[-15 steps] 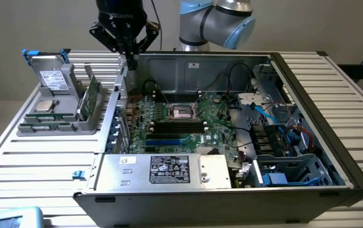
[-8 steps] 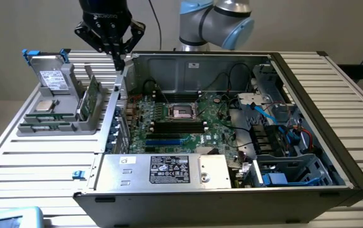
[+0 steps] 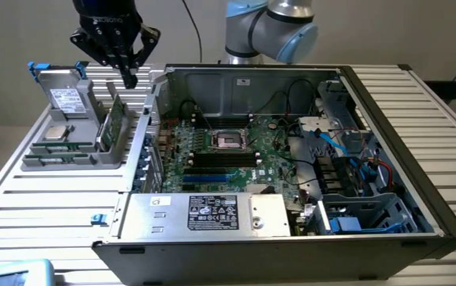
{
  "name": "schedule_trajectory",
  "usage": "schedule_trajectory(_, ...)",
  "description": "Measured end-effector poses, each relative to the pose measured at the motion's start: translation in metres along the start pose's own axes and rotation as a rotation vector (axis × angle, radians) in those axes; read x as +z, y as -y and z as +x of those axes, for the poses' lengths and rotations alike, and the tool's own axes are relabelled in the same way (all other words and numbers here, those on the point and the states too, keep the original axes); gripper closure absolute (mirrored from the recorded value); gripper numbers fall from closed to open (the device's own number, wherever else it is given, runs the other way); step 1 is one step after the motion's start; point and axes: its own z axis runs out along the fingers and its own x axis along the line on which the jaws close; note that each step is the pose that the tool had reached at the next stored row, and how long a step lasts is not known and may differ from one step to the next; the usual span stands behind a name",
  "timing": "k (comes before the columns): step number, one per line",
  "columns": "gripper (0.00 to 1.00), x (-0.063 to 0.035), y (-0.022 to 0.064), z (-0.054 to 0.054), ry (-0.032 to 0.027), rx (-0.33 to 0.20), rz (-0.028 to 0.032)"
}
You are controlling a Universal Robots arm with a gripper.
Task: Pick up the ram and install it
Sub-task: 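Reach for the ram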
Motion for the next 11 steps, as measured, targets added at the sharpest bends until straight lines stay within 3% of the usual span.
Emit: schedule_trajectory(11, 0.89, -0.0004, 0.0024, 0.04, 0.0, 0.0, 0.0)
